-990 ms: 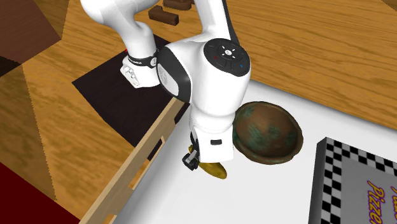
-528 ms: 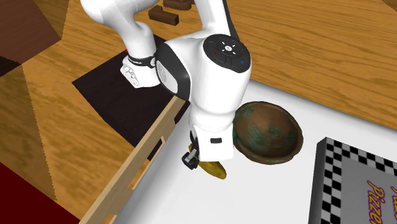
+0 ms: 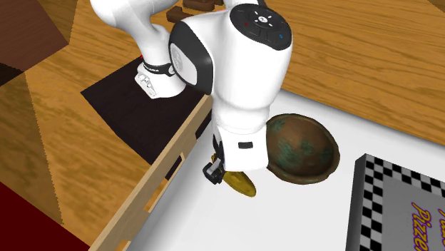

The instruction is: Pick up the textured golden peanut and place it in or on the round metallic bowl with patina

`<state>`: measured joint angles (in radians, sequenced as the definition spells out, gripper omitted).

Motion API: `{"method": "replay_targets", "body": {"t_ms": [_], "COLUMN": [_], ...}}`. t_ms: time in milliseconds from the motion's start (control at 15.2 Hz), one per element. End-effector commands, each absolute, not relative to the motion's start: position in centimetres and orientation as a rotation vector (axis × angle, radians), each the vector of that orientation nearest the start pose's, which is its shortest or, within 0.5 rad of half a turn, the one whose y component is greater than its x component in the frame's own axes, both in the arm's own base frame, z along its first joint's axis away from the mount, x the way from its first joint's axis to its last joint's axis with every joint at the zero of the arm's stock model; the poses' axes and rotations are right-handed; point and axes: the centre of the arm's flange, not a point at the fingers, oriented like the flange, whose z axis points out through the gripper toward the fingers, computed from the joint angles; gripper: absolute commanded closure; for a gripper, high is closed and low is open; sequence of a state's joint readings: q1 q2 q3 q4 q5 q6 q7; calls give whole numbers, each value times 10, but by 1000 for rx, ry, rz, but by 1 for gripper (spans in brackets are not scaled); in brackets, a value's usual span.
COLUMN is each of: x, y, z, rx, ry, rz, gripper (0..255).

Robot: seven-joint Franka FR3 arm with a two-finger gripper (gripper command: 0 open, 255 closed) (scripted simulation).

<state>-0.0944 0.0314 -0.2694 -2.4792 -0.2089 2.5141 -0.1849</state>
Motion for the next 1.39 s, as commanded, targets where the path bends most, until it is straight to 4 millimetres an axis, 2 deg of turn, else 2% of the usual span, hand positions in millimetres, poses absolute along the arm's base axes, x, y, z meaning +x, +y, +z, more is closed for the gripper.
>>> {"method": "replay_targets", "body": {"t_ms": [0,1320], "x": [443,443], "y": [-168,-168], "z": [289,395], "rx": [-3268,-3268], "ry": [16,16], "rz": [53,53], "gripper": [255,255]}}
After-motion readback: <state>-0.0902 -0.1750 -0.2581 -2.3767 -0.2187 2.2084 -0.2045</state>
